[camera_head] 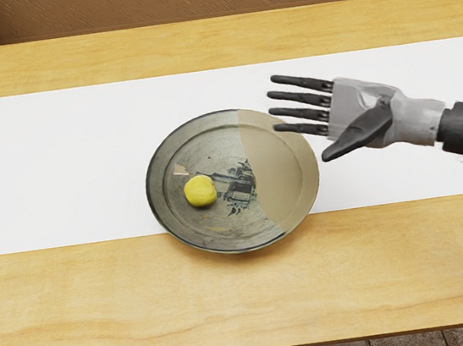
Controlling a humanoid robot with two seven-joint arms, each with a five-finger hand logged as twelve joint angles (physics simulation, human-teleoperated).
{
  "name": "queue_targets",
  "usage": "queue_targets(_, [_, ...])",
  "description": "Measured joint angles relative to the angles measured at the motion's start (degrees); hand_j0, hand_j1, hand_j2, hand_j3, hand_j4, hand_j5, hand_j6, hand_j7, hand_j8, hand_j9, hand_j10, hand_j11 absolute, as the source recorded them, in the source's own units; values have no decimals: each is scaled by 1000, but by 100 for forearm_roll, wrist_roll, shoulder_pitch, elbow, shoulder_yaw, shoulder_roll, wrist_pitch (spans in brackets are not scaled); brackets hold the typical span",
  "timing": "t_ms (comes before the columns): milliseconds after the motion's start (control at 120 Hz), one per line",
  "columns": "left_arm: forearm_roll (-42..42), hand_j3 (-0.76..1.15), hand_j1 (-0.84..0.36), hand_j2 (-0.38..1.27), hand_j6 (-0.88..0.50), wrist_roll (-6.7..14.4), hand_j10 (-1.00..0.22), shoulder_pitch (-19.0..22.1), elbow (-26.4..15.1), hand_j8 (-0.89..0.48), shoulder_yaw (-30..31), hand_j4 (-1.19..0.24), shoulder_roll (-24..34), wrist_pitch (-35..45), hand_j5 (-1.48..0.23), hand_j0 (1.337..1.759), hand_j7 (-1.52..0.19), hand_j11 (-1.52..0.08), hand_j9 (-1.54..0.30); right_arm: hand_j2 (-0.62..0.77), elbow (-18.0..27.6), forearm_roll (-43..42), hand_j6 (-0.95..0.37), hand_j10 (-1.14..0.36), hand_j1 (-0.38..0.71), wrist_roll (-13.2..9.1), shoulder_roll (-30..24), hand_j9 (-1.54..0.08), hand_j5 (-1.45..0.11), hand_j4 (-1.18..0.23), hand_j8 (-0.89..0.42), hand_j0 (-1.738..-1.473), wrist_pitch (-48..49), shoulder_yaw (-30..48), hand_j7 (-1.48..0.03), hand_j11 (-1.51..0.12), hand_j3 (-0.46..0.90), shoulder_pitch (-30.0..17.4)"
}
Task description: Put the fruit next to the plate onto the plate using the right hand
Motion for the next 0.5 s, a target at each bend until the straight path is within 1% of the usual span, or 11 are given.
queue_targets(108, [0,0,69,47,-234,0,-234,2,1,-234,0,-234,0,0,-304,1658,-304,-304,-304,-10,-47,420,-52,-53,-285,0,-240,-69,-69,-53,-53,-1658,552,291,-70,-69,0,-403])
queue_targets(242, [0,0,69,47,-234,0,-234,0,0,-234,0,-234,0,0,-304,1658,-304,-304,-304,-10,-238,1144,-52,-52,-286,0,-668,-69,-69,-52,-52,-1658,1184,417,-69,-69,0,-727])
queue_targets(350, [0,0,69,47,-234,0,-234,6,2,-234,0,-234,0,0,-304,1658,-304,-304,-304,-10,-318,1489,-51,-52,-286,0,-915,-69,-69,-52,-52,-1658,1390,445,-69,-69,0,-970])
queue_targets(500, [0,0,69,47,-234,0,-234,6,1,-234,0,-234,0,0,-304,1658,-304,-304,-304,-10,-490,1709,-50,-51,-287,0,-999,-67,-67,-51,-51,-1658,1476,428,-68,-67,0,-1175])
